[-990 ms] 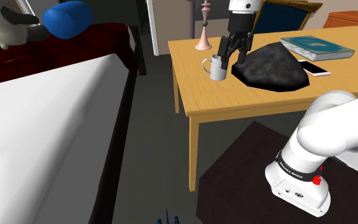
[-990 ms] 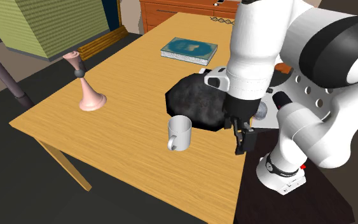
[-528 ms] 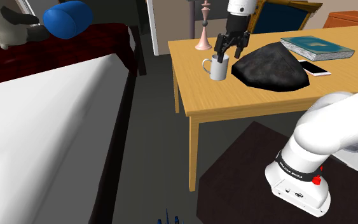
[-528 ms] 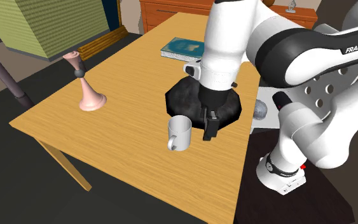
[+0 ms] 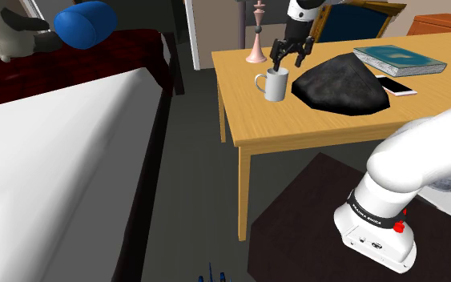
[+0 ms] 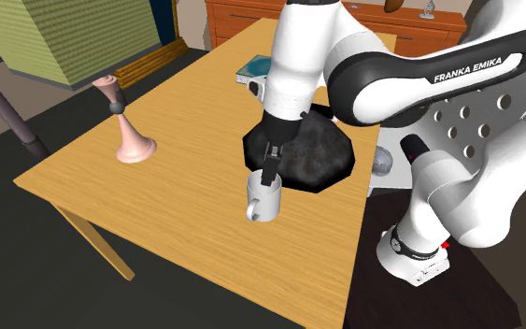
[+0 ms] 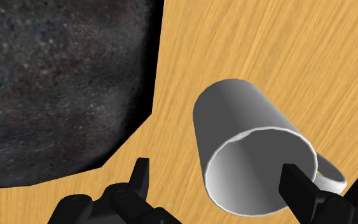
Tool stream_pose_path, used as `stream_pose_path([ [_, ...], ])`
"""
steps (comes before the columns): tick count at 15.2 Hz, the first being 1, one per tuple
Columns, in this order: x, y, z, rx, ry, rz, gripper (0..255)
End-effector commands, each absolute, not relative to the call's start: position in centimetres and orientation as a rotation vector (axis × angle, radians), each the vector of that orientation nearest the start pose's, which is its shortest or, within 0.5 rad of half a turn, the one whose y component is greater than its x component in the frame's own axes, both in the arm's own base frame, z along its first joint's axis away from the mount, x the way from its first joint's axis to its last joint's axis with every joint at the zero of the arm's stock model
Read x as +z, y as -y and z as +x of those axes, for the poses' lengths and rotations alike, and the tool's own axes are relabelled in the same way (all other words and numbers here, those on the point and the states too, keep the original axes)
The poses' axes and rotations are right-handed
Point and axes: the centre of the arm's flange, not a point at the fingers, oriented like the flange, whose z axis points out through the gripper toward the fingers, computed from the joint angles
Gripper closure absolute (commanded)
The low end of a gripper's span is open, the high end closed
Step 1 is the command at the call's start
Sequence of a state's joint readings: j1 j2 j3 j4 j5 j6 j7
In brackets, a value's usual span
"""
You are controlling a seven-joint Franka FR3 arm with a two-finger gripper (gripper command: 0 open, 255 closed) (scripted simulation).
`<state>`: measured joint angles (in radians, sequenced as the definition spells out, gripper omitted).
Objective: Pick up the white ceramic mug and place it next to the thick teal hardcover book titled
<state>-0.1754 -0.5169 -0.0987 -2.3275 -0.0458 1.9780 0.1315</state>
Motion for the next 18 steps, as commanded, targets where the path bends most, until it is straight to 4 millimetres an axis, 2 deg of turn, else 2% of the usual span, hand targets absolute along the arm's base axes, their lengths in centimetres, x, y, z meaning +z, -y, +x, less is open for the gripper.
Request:
stream_pose_path([
  [1,53.7,12.4,39.8,-0.269,-0.606,-3.079,0],
  [6,50.8,12.5,40.3,-0.269,-0.606,-3.079,0],
  [14,50.8,12.5,40.3,-0.269,-0.606,-3.079,0],
  [15,50.8,12.5,40.3,-0.269,-0.606,-3.079,255],
  [18,50.8,12.5,40.3,-0.269,-0.606,-3.079,255],
])
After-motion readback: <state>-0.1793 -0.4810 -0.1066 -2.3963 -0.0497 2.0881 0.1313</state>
